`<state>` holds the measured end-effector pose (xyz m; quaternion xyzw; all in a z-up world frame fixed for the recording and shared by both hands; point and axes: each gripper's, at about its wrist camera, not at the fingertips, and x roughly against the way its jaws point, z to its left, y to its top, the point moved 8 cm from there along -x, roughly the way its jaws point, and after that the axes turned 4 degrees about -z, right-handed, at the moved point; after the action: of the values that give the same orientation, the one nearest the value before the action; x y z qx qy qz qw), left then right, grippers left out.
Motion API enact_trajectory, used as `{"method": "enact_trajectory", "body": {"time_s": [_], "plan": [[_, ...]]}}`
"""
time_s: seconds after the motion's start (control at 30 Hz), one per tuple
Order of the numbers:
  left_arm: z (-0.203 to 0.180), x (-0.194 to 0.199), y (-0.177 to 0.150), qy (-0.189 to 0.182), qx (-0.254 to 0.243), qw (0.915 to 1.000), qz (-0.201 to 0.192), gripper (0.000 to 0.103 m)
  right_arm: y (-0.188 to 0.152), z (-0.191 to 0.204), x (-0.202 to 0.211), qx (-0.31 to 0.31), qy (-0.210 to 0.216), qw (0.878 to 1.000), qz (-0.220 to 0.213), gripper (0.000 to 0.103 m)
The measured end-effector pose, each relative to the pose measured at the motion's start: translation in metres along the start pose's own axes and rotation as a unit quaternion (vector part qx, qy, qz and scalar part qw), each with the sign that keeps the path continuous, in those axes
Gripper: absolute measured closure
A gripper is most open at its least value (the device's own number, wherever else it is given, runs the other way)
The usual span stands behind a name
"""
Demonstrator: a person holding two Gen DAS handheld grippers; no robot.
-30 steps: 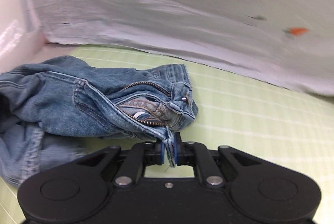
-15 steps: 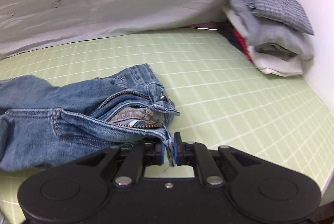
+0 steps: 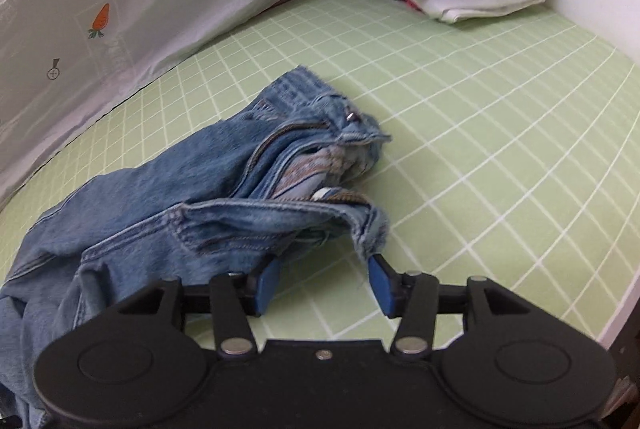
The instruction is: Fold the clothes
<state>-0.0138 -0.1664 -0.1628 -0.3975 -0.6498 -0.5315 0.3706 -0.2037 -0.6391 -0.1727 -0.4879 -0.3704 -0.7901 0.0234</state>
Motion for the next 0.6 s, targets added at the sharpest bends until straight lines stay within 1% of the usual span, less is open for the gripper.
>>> {"method": "enact_trajectory", "body": {"time_s": [0.03, 0.1, 0.13, 0.17, 0.23, 0.27, 0.3, 0.33, 0.37, 0.4, 0.43, 0.47, 0.53, 0.57, 0.6], "plan": [[0.0, 0.0, -0.001, -0.005, 0.005, 1.0, 0.0, 0.056, -0.002, 0.005, -0.001, -0.009, 0.017, 1.0, 0.004, 0.04], [0.001, -0.001, -0.002, -0.015, 0.012, 0.9998, 0.0, 0.056, -0.004, 0.013, -0.001, -0.035, 0.054, 0.998, 0.011, 0.029], [0.001, -0.002, -0.001, -0.017, 0.012, 0.9998, -0.001, 0.056, -0.004, 0.017, -0.002, -0.047, 0.071, 0.996, 0.014, 0.027], [0.001, -0.003, -0.001, -0.019, 0.013, 0.9997, 0.0, 0.056, -0.005, 0.02, -0.003, -0.056, 0.081, 0.995, 0.017, 0.024], [0.002, -0.006, 0.0, -0.022, 0.015, 0.9997, 0.0, 0.059, -0.006, 0.027, -0.009, -0.055, 0.081, 0.995, 0.022, 0.022], [0.002, -0.007, 0.001, -0.022, 0.015, 0.9996, 0.001, 0.07, -0.006, 0.029, -0.014, -0.054, 0.077, 0.995, 0.025, 0.022], [0.003, -0.007, 0.002, -0.023, 0.016, 0.9996, 0.001, 0.08, -0.006, 0.032, -0.019, -0.053, 0.073, 0.996, 0.027, 0.022], [0.006, -0.007, 0.006, -0.022, 0.022, 0.9995, -0.003, 0.093, -0.004, 0.032, -0.023, -0.057, 0.07, 0.995, 0.028, 0.022], [0.009, -0.006, 0.01, -0.021, 0.031, 0.9993, -0.01, 0.094, -0.002, 0.032, -0.026, -0.065, 0.068, 0.995, 0.025, 0.022], [0.012, -0.006, 0.014, -0.019, 0.039, 0.9989, -0.016, 0.096, 0.0, 0.032, -0.029, -0.072, 0.067, 0.995, 0.022, 0.023], [0.015, -0.004, 0.02, -0.018, 0.049, 0.9983, -0.025, 0.097, 0.005, 0.031, -0.031, -0.074, 0.062, 0.995, 0.014, 0.027], [0.017, -0.002, 0.028, -0.016, 0.056, 0.9977, -0.036, 0.098, 0.01, 0.031, -0.031, -0.069, 0.056, 0.996, 0.001, 0.039], [0.017, 0.003, 0.05, -0.006, 0.051, 0.9966, -0.064, 0.098, 0.023, 0.039, -0.03, -0.023, 0.036, 0.999, -0.032, 0.047], [0.016, 0.005, 0.062, 0.0, 0.043, 0.9959, -0.079, 0.098, 0.031, 0.044, -0.03, 0.0, 0.024, 0.999, -0.047, 0.055], [0.014, 0.008, 0.075, 0.006, 0.037, 0.9949, -0.094, 0.098, 0.039, 0.049, -0.03, 0.021, 0.013, 0.998, -0.062, 0.057]]}}
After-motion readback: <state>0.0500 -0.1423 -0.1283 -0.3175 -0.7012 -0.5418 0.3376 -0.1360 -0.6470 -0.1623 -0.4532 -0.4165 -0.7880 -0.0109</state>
